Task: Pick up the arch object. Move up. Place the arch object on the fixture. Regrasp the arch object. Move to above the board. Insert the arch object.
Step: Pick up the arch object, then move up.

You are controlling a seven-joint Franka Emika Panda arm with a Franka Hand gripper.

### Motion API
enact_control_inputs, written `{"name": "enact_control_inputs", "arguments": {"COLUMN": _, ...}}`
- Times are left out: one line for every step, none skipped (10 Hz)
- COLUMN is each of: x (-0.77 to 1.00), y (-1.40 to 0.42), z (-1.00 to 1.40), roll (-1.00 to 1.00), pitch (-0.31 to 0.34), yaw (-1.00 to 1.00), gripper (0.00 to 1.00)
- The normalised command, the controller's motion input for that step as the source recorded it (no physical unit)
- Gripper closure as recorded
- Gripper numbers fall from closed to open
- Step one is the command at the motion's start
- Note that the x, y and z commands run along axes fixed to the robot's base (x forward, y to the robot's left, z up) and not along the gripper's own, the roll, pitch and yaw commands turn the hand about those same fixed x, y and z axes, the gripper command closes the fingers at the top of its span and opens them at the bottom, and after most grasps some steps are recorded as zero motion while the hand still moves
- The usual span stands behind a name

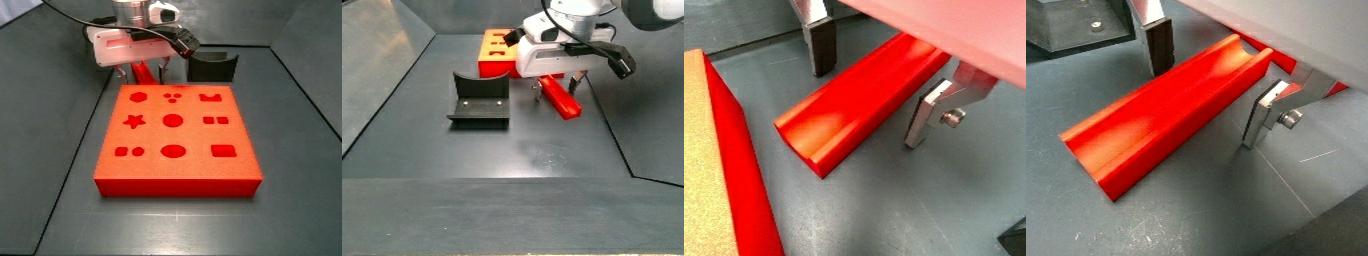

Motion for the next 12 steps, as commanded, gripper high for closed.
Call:
{"name": "enact_control_inputs", "arguments": {"x": 0.00, "y": 0.00, "z": 0.00, "roll": 0.00, "pitch": 0.000, "yaw": 0.00, "gripper": 1.00}}
{"name": "enact_control_inputs", "arguments": {"x": 0.00, "y": 0.00, "z": 0.00, "roll": 0.00, "pitch": 0.000, "yaw": 0.00, "gripper": 1.00}}
{"name": "enact_control_inputs", "arguments": {"x": 0.00, "y": 0.00, "z": 0.00, "roll": 0.00, "pitch": 0.000, "yaw": 0.00, "gripper": 1.00}}
{"name": "enact_control_inputs", "arguments": {"x": 0.00, "y": 0.00, "z": 0.00, "roll": 0.00, "pitch": 0.000, "yaw": 0.00, "gripper": 1.00}}
{"name": "enact_control_inputs", "arguments": {"x": 0.00, "y": 0.00, "z": 0.00, "roll": 0.00, "pitch": 0.000, "yaw": 0.00, "gripper": 1.00}}
{"name": "enact_control_inputs", "arguments": {"x": 0.00, "y": 0.00, "z": 0.00, "roll": 0.00, "pitch": 0.000, "yaw": 0.00, "gripper": 1.00}}
{"name": "enact_control_inputs", "arguments": {"x": 0.00, "y": 0.00, "z": 0.00, "roll": 0.00, "pitch": 0.000, "yaw": 0.00, "gripper": 1.00}}
{"name": "enact_control_inputs", "arguments": {"x": 0.00, "y": 0.00, "z": 0.00, "roll": 0.00, "pitch": 0.000, "yaw": 0.00, "gripper": 1.00}}
{"name": "enact_control_inputs", "arguments": {"x": 0.00, "y": 0.00, "z": 0.00, "roll": 0.00, "pitch": 0.000, "yaw": 0.00, "gripper": 1.00}}
{"name": "enact_control_inputs", "arguments": {"x": 0.00, "y": 0.00, "z": 0.00, "roll": 0.00, "pitch": 0.000, "yaw": 0.00, "gripper": 1.00}}
{"name": "enact_control_inputs", "arguments": {"x": 0.00, "y": 0.00, "z": 0.00, "roll": 0.00, "pitch": 0.000, "yaw": 0.00, "gripper": 1.00}}
{"name": "enact_control_inputs", "arguments": {"x": 0.00, "y": 0.00, "z": 0.83, "roll": 0.00, "pitch": 0.000, "yaw": 0.00, "gripper": 1.00}}
